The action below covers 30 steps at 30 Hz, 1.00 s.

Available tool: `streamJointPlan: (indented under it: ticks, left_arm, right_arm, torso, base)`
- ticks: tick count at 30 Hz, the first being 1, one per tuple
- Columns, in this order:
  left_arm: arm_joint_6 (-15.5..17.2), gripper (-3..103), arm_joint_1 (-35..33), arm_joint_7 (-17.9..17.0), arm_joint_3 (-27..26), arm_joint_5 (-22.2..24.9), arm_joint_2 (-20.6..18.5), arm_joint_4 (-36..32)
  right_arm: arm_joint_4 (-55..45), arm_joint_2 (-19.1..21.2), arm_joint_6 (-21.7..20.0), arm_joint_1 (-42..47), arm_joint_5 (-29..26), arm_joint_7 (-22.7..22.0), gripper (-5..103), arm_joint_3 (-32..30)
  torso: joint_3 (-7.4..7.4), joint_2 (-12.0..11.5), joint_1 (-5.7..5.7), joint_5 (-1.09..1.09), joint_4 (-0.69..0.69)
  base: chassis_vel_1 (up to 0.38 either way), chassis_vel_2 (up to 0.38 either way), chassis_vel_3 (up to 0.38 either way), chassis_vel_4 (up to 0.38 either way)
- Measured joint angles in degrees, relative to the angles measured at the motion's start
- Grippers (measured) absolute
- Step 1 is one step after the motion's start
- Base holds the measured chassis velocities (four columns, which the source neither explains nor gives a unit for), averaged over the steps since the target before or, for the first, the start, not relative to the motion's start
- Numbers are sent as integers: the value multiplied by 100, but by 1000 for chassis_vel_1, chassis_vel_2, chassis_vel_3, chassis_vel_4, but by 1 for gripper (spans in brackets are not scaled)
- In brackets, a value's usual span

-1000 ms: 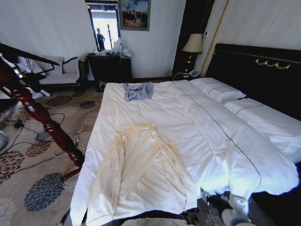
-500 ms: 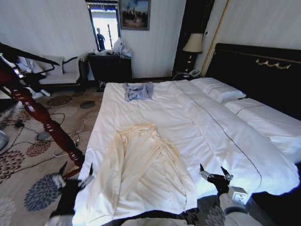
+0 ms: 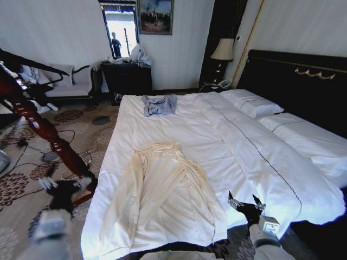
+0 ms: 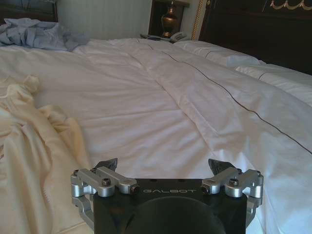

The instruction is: Pick up the clothes from the bed and hang them on the clothes hanger.

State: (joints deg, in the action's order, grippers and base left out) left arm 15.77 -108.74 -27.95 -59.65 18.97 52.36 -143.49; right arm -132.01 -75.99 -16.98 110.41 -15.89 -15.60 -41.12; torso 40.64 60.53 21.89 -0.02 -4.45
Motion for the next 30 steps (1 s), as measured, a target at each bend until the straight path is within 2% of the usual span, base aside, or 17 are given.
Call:
streamJointPlan:
  ticks: [2,3,5,6,7,10,14,15,16,19,21,23,27,30]
  left_arm:
    - [91,100,343,-44,-356,530,-449,2]
    - [265,100,652,-132,-558,916,-805,4]
    - [310,100,726,-152,-594,990,-884,5]
    - [523,100,1027,-229,-748,1210,-1202,6]
    - [636,100,1149,-256,-840,1266,-1340,8]
    - [821,100,1308,-289,-1007,1326,-1543,9]
    - [1601,100,1682,-495,-1562,1851,-1979,13]
    - [1754,100,1793,-554,-1629,1980,-2048,14]
    - [1754,100,1793,-554,-1629,1980,-2048,14]
    - [2239,100,2191,-741,-1845,2248,-2240,13]
    - [2318,100,2236,-785,-1881,2290,-2262,14]
    - [2637,100,2440,-905,-2060,2421,-2405,14]
    - [2699,100,2619,-907,-2202,2356,-2580,13]
    - [2699,100,2690,-458,-2311,1793,-2739,161]
  right_arm:
    - [25,-39,-1,1,47,1,100,15]
    - [46,-70,-3,-5,84,2,100,24]
    - [52,-77,-4,-6,91,2,100,28]
    - [80,-101,-13,-16,129,2,100,45]
    - [99,-115,-16,-19,157,2,100,55]
    - [120,-132,-18,-20,185,2,100,65]
    - [187,-193,-21,-19,267,9,100,111]
    - [199,-205,-21,-19,282,9,100,123]
    - [199,-205,-21,-19,282,9,100,123]
    - [234,-238,-27,-37,319,11,100,154]
    - [236,-239,-29,-37,319,11,100,156]
    - [239,-225,-32,-36,317,12,100,153]
    - [254,-215,-34,-54,296,12,100,144]
    - [270,-223,-37,-67,294,12,100,165]
  torso:
    - [0,0,0,2,-2]
    - [0,0,0,2,-1]
    - [0,0,0,1,-2]
    - [0,0,0,2,-2]
    - [0,0,0,1,-2]
    - [0,0,0,2,-1]
    - [-1,0,0,2,1]
    - [0,0,0,2,1]
    - [0,0,0,2,1]
    - [0,0,0,2,-1]
    - [0,0,0,2,0]
    - [-1,0,0,2,0]
    - [-1,0,0,2,0]
    - [-1,0,0,4,0]
  base:
    - [0,0,0,0]
    - [0,0,0,0]
    - [0,0,0,0]
    - [0,0,0,0]
    - [0,0,0,0]
    - [0,0,0,0]
    - [0,0,0,0]
    - [0,0,0,0]
    - [0,0,0,0]
    - [0,0,0,0]
    - [0,0,0,0]
    - [0,0,0,0]
    - [0,0,0,0]
    - [0,0,0,0]
